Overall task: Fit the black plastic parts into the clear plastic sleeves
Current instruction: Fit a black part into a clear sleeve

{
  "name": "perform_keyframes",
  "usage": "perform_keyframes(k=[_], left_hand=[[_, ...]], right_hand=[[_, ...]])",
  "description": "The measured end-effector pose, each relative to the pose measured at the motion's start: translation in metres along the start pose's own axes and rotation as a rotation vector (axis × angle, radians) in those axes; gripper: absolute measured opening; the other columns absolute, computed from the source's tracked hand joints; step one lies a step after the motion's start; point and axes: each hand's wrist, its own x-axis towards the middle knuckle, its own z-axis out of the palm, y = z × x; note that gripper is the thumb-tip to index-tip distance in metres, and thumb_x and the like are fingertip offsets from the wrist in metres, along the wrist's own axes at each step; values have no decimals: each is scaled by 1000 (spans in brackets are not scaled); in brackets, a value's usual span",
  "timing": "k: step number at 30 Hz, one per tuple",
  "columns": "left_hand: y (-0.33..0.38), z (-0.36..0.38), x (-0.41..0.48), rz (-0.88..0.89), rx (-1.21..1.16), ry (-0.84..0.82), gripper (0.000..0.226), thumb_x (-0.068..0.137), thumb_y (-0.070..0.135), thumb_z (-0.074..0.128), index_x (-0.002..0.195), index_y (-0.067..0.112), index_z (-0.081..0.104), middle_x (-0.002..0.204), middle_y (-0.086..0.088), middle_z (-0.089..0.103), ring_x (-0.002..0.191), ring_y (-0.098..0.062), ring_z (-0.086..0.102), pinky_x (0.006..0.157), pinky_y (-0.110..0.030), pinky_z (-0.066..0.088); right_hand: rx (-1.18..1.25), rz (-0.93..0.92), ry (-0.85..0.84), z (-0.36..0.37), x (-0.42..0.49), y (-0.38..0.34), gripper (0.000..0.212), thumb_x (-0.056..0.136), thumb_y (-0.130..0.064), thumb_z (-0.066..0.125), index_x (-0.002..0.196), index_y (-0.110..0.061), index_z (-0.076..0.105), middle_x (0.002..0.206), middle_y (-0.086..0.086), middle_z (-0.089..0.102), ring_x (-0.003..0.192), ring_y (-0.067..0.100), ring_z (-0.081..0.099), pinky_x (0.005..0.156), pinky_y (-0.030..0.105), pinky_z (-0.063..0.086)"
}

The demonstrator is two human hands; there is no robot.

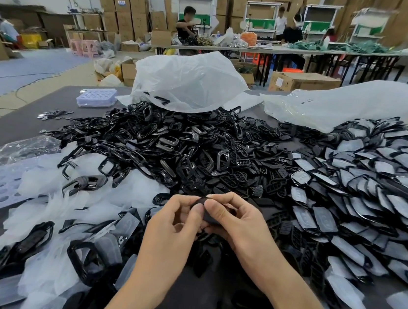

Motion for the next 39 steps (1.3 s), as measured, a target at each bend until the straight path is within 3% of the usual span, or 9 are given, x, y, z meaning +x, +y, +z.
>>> perform_keyframes(k=[9,17,22,25,27,30,34,36,39], left_hand=[[-8,-2,5,-5,26,93,14,99,21,56,96,30,66,74,4,70,70,-13,65,70,-31,55],[-15,-4,6,29,-18,74,15,101,31,51,110,36,63,78,8,71,72,-8,66,71,-18,52],[-16,-5,2,76,-11,41,22,91,55,45,108,51,58,87,9,70,81,-10,67,80,-34,54],[-17,-3,0,117,74,29,23,91,57,40,107,53,56,87,12,69,78,-10,65,74,-31,55],[-16,-3,-3,146,141,3,22,92,57,39,108,54,53,87,13,68,73,-12,63,65,-21,50],[-15,-3,-5,199,313,-106,24,92,62,34,112,58,45,90,17,64,73,-7,60,62,-12,44],[-21,2,-11,423,676,-322,42,93,62,45,131,46,43,121,29,48,117,1,46,100,-16,37],[-25,7,-14,553,815,-368,56,86,60,53,135,32,50,131,11,53,122,-13,50,103,-33,44],[-29,6,-8,552,1008,-251,56,83,56,49,124,21,65,128,-4,61,119,-27,58,102,-47,48]], right_hand=[[-31,-8,79,-1,3,6,10,100,-10,60,108,-12,66,87,14,78,82,25,77,72,25,60],[-445,-117,100,-3,-5,0,3,105,-23,55,103,-22,57,79,3,78,60,16,69,55,23,52],[-128,-314,590,-46,1,-29,14,105,-22,53,118,-16,54,86,9,77,68,17,73,60,21,56],[45,-442,940,-79,-5,-41,63,104,-27,58,157,-25,24,93,7,76,70,14,73,70,25,58],[-1,-431,1020,-86,-7,-40,76,104,-28,58,162,-30,9,91,2,75,69,12,74,75,29,58],[-204,-366,918,-73,-3,-31,65,106,-26,52,161,-31,18,91,-2,76,72,10,74,72,25,59],[-665,-320,612,-44,0,-8,44,105,-31,49,148,-38,41,97,-17,71,76,3,68,62,16,55],[-902,-315,454,-35,-1,2,43,105,-29,50,147,-36,44,112,-21,67,100,-3,62,87,18,53],[-1266,-216,286,-33,3,16,48,105,-35,48,152,-28,42,149,-6,51,138,12,43,117,30,31]])
